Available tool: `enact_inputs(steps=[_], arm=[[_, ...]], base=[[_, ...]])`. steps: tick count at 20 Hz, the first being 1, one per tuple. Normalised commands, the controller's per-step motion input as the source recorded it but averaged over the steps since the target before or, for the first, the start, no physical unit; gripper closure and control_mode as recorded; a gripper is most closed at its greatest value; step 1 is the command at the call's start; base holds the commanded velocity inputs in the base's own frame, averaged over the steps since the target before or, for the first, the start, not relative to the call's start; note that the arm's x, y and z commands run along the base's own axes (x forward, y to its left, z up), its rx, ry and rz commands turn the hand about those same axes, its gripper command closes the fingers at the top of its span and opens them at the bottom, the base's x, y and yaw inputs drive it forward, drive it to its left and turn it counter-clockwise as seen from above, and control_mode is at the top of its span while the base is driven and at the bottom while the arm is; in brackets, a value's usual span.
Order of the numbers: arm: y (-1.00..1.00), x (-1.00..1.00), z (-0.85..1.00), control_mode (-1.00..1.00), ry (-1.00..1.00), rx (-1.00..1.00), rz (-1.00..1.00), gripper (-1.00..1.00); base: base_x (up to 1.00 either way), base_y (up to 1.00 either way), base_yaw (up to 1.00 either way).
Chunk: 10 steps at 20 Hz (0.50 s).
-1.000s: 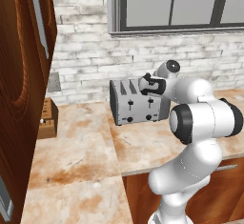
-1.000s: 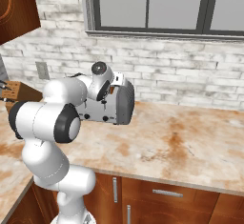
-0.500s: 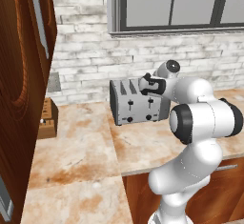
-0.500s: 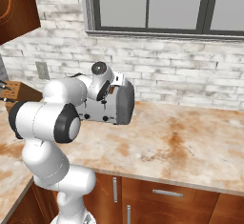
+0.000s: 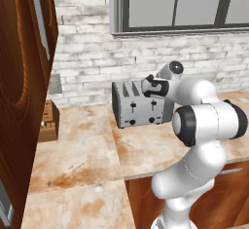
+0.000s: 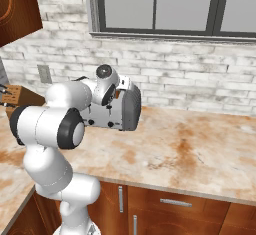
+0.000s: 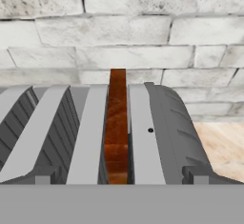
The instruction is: Start the toaster. Once the lever pops up, take the bread to the plate on the dining counter.
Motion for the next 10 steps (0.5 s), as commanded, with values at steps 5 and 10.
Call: enact_inputs(steps=[5, 10], arm=[[0.00, 0.16, 0.00, -1.00, 0.00, 0.00, 0.00, -1.00], [0.00, 0.14, 0.00, -1.00, 0.00, 0.00, 0.00, -1.00]], base=[[0.00, 0.00, 0.00], [0.00, 0.00, 0.00]])
